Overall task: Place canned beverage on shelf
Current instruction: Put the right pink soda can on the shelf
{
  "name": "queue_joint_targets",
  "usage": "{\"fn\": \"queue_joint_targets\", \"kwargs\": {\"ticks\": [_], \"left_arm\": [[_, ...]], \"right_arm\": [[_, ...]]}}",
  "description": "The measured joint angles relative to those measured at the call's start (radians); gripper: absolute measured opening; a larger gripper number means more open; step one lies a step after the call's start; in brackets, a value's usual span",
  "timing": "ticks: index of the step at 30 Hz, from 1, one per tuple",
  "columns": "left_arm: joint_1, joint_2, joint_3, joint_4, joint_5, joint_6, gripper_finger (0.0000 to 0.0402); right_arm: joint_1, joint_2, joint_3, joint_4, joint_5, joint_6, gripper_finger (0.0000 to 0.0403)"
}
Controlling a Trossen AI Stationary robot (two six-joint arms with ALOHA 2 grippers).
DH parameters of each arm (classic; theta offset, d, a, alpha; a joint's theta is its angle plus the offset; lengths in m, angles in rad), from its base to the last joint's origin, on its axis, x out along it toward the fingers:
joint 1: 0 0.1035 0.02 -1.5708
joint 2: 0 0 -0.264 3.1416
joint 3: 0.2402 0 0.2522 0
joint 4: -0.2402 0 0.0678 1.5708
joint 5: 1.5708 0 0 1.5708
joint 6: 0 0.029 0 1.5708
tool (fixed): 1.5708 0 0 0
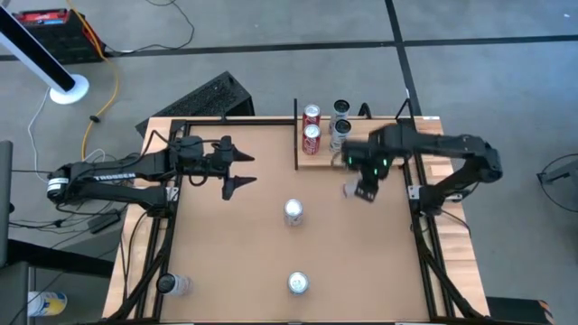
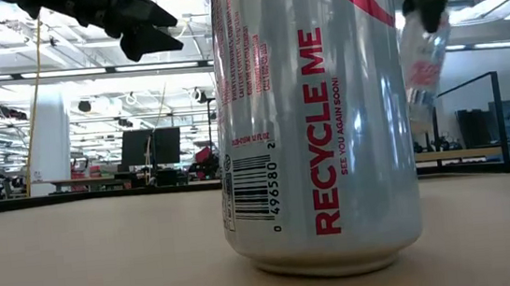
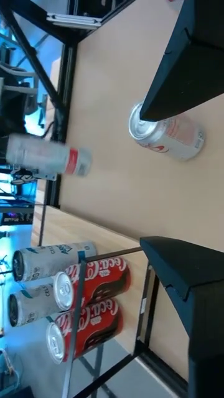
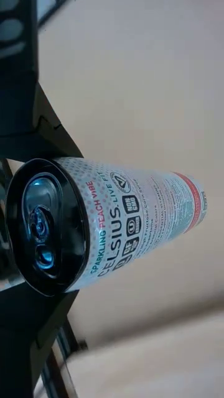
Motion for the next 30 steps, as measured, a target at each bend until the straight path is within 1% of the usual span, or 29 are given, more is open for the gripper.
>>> {"fn": "queue_joint_targets", "kwargs": {"ticks": [4,8,11,15,18,25,28,30], "left_arm": [[0.0,-0.015,0.001,-0.006,-0.009,0.03,0.0301],[0.001,-0.046,0.001,-0.027,-0.011,0.041,0.0301],[0.002,-0.07,0.001,-0.028,-0.012,0.068,0.0301],[0.002,-0.091,0.001,-0.011,-0.025,0.116,0.0301],[0.002,-0.1,0.001,-0.005,-0.039,0.131,0.0301],[0.002,-0.099,0.001,-0.005,-0.04,0.125,0.0301],[0.002,-0.099,0.001,-0.006,-0.04,0.119,0.0301],[0.002,-0.098,0.001,-0.008,-0.04,0.119,0.0301]], "right_arm": [[-0.18,0.0,0.0,0.0,0.002,-0.167,0.0275],[-0.337,0.0,0.0,-0.001,0.017,-0.29,0.0275],[-0.438,0.002,0.0,0.001,0.071,-0.379,0.0275],[-0.54,0.048,0.025,-0.002,0.183,-0.461,0.0275],[-0.593,0.098,0.087,-0.001,0.192,-0.523,0.0275],[-0.656,0.271,0.325,0.003,0.235,-0.658,0.0275],[-0.67,0.338,0.405,0.002,0.304,-0.687,0.0275],[-0.69,0.367,0.434,0.004,0.324,-0.69,0.0275]]}}
